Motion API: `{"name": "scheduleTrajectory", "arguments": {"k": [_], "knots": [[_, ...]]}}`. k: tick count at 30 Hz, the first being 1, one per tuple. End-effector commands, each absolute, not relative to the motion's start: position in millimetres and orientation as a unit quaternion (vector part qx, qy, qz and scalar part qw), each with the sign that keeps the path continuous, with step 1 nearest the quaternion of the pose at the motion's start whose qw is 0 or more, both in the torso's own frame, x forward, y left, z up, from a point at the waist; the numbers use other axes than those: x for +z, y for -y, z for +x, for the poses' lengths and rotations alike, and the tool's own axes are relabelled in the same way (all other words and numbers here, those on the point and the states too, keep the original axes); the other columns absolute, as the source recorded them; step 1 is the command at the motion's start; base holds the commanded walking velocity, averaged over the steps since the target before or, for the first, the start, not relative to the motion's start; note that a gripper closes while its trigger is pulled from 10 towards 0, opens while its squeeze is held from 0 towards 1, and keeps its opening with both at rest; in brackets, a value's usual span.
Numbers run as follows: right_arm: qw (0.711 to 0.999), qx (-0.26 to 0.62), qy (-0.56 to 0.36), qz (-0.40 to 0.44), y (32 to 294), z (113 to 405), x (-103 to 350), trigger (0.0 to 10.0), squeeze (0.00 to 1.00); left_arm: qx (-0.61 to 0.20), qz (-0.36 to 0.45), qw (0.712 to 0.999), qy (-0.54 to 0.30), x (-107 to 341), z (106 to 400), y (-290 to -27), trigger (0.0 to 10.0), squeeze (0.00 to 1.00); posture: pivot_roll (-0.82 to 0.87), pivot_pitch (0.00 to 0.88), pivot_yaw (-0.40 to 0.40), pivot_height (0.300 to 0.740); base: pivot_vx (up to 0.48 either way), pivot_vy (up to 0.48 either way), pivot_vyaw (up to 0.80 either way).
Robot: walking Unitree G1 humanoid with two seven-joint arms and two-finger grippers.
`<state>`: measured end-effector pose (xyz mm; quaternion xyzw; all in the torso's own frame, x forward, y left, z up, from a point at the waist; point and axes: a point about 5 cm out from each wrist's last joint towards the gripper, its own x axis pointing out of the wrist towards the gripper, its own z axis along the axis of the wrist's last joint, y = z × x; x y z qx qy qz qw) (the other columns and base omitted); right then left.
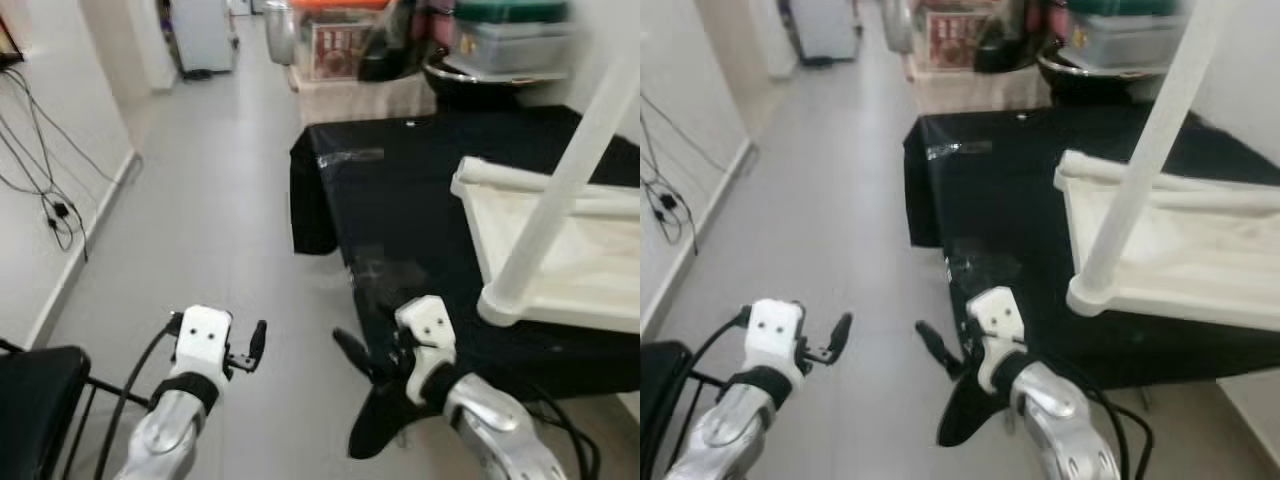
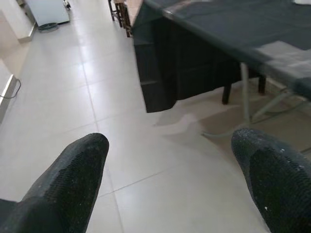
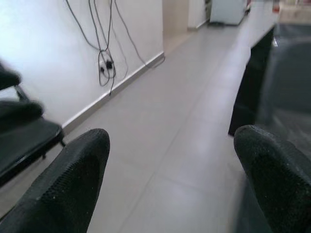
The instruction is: Building children table
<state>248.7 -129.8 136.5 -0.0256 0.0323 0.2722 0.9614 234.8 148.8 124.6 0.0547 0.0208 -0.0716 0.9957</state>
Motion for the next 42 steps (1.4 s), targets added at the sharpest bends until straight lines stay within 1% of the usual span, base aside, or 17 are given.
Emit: {"name": "scheduleTrajectory", "arguments": {"k": [1,4,11,14,16,34,39,42], "knots": [[0.966,0.257,-0.028,-0.026,128,253,136,10.0,0.0,-0.06,0.068,0.995,-0.033,120,231,-156,10.0,0.0,-0.01,0.043,-0.038,0.74,0.0,0.48,0.0],[0.967,0.251,-0.028,-0.025,129,254,136,10.0,0.0,-0.059,0.067,0.995,-0.033,119,231,-157,10.0,0.0,-0.01,0.043,-0.038,0.74,0.0,0.48,0.0],[0.971,0.237,-0.024,-0.037,128,259,134,10.0,0.0,-0.078,0.052,0.995,-0.028,120,229,-153,10.0,0.0,-0.01,0.031,-0.032,0.74,0.08,0.0,0.0],[0.97,0.237,-0.031,-0.046,127,260,133,10.0,0.0,-0.081,0.049,0.995,-0.023,121,229,-152,10.0,0.0,-0.01,0.032,-0.033,0.74,0.48,0.0,0.0],[0.97,0.236,-0.03,-0.043,127,261,132,10.0,0.0,-0.08,0.047,0.995,-0.022,122,230,-152,10.0,0.0,-0.01,0.035,-0.03,0.74,0.48,0.0,-0.62],[0.97,0.242,-0.018,-0.033,125,263,134,10.0,0.0,-0.081,0.04,0.996,-0.012,126,236,-153,10.0,0.0,-0.01,0.04,-0.03,0.74,0.48,0.0,0.0],[0.972,0.234,-0.012,-0.024,126,266,138,10.0,0.0,-0.083,0.033,0.996,0.005,137,242,-155,10.0,0.0,-0.01,0.042,-0.03,0.74,0.48,0.0,0.0],[0.972,0.234,-0.015,-0.022,126,269,139,10.0,0.0,-0.082,0.032,0.996,0.016,143,246,-157,10.0,0.0,-0.01,0.042,-0.03,0.74,0.48,0.0,-0.8]]}}
